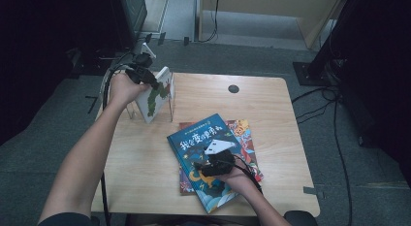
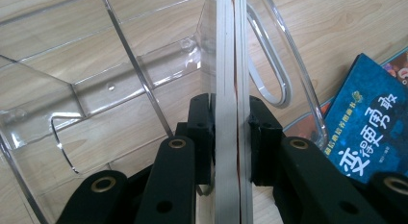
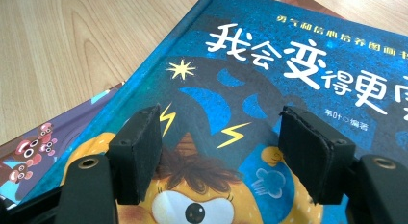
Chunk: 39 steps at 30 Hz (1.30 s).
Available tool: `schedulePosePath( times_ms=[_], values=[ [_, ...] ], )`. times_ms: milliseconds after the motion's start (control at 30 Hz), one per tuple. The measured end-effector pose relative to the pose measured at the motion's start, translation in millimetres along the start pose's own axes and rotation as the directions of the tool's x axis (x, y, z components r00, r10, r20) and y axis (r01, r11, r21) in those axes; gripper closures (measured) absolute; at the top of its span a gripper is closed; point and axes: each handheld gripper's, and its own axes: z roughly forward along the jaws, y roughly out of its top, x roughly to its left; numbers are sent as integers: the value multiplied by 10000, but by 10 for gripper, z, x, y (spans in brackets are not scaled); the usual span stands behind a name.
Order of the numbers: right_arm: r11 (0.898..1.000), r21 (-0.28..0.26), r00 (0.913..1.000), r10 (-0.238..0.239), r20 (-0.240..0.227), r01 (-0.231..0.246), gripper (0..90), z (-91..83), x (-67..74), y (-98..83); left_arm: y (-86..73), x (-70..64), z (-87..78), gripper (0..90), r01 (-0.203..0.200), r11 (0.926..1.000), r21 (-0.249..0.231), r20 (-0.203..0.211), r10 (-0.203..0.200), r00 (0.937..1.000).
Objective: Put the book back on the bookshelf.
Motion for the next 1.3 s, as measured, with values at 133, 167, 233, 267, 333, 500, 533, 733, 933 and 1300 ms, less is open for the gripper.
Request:
schedulePosePath(
  times_ms=[133, 167, 233, 267, 333, 500, 533, 733, 933, 1300],
  values=[
    [10000, -1, 10000, -1, -2, 1, 317, 0, 0, 0, -7, -12, 24, 765, -39, 10000, 11, -68, 39, 10000],
    [10000, -1, 10000, -2, 1, 2, 317, 0, 0, 0, -11, -11, 29, 765, -24, 10000, 6, -58, 24, 10000],
    [10000, 1, 10000, 0, 0, 0, 317, 0, 0, 0, -18, -1, 38, 766, -5, 10000, 16, -24, 5, 10000],
    [10000, 1, 10000, 0, 0, 0, 317, 0, 0, 0, -22, 3, 42, 766, -2, 10000, 35, -37, 2, 10000],
    [10000, 0, 10000, 2, 0, -2, 317, 0, 0, 0, -28, 8, 47, 767, 9, 10000, 55, -24, -9, 10000],
    [10000, 1, 10000, 4, 1, -4, 319, 0, 0, 0, -37, 6, 63, 767, -17, 10000, 1, -54, 17, 10000],
    [10000, 1, 10000, 4, 3, -4, 319, 0, 0, 0, -36, 8, 68, 766, -7, 10000, 4, -29, 7, 10000],
    [10000, 2, 10000, 10, -4, -10, 319, 0, -1, 0, -26, 13, 100, 763, 75, 9999, 145, 25, -75, 10000],
    [10000, 5, 10000, 11, -3, -11, 319, -1, -1, 0, -12, 25, 133, 763, 174, 9997, 197, 60, -175, 9998],
    [10000, 3, 10000, 8, 1, -8, 319, 0, 0, 0, -16, 22, 161, 767, 226, 9996, 160, 191, -229, 9996]
  ],
)
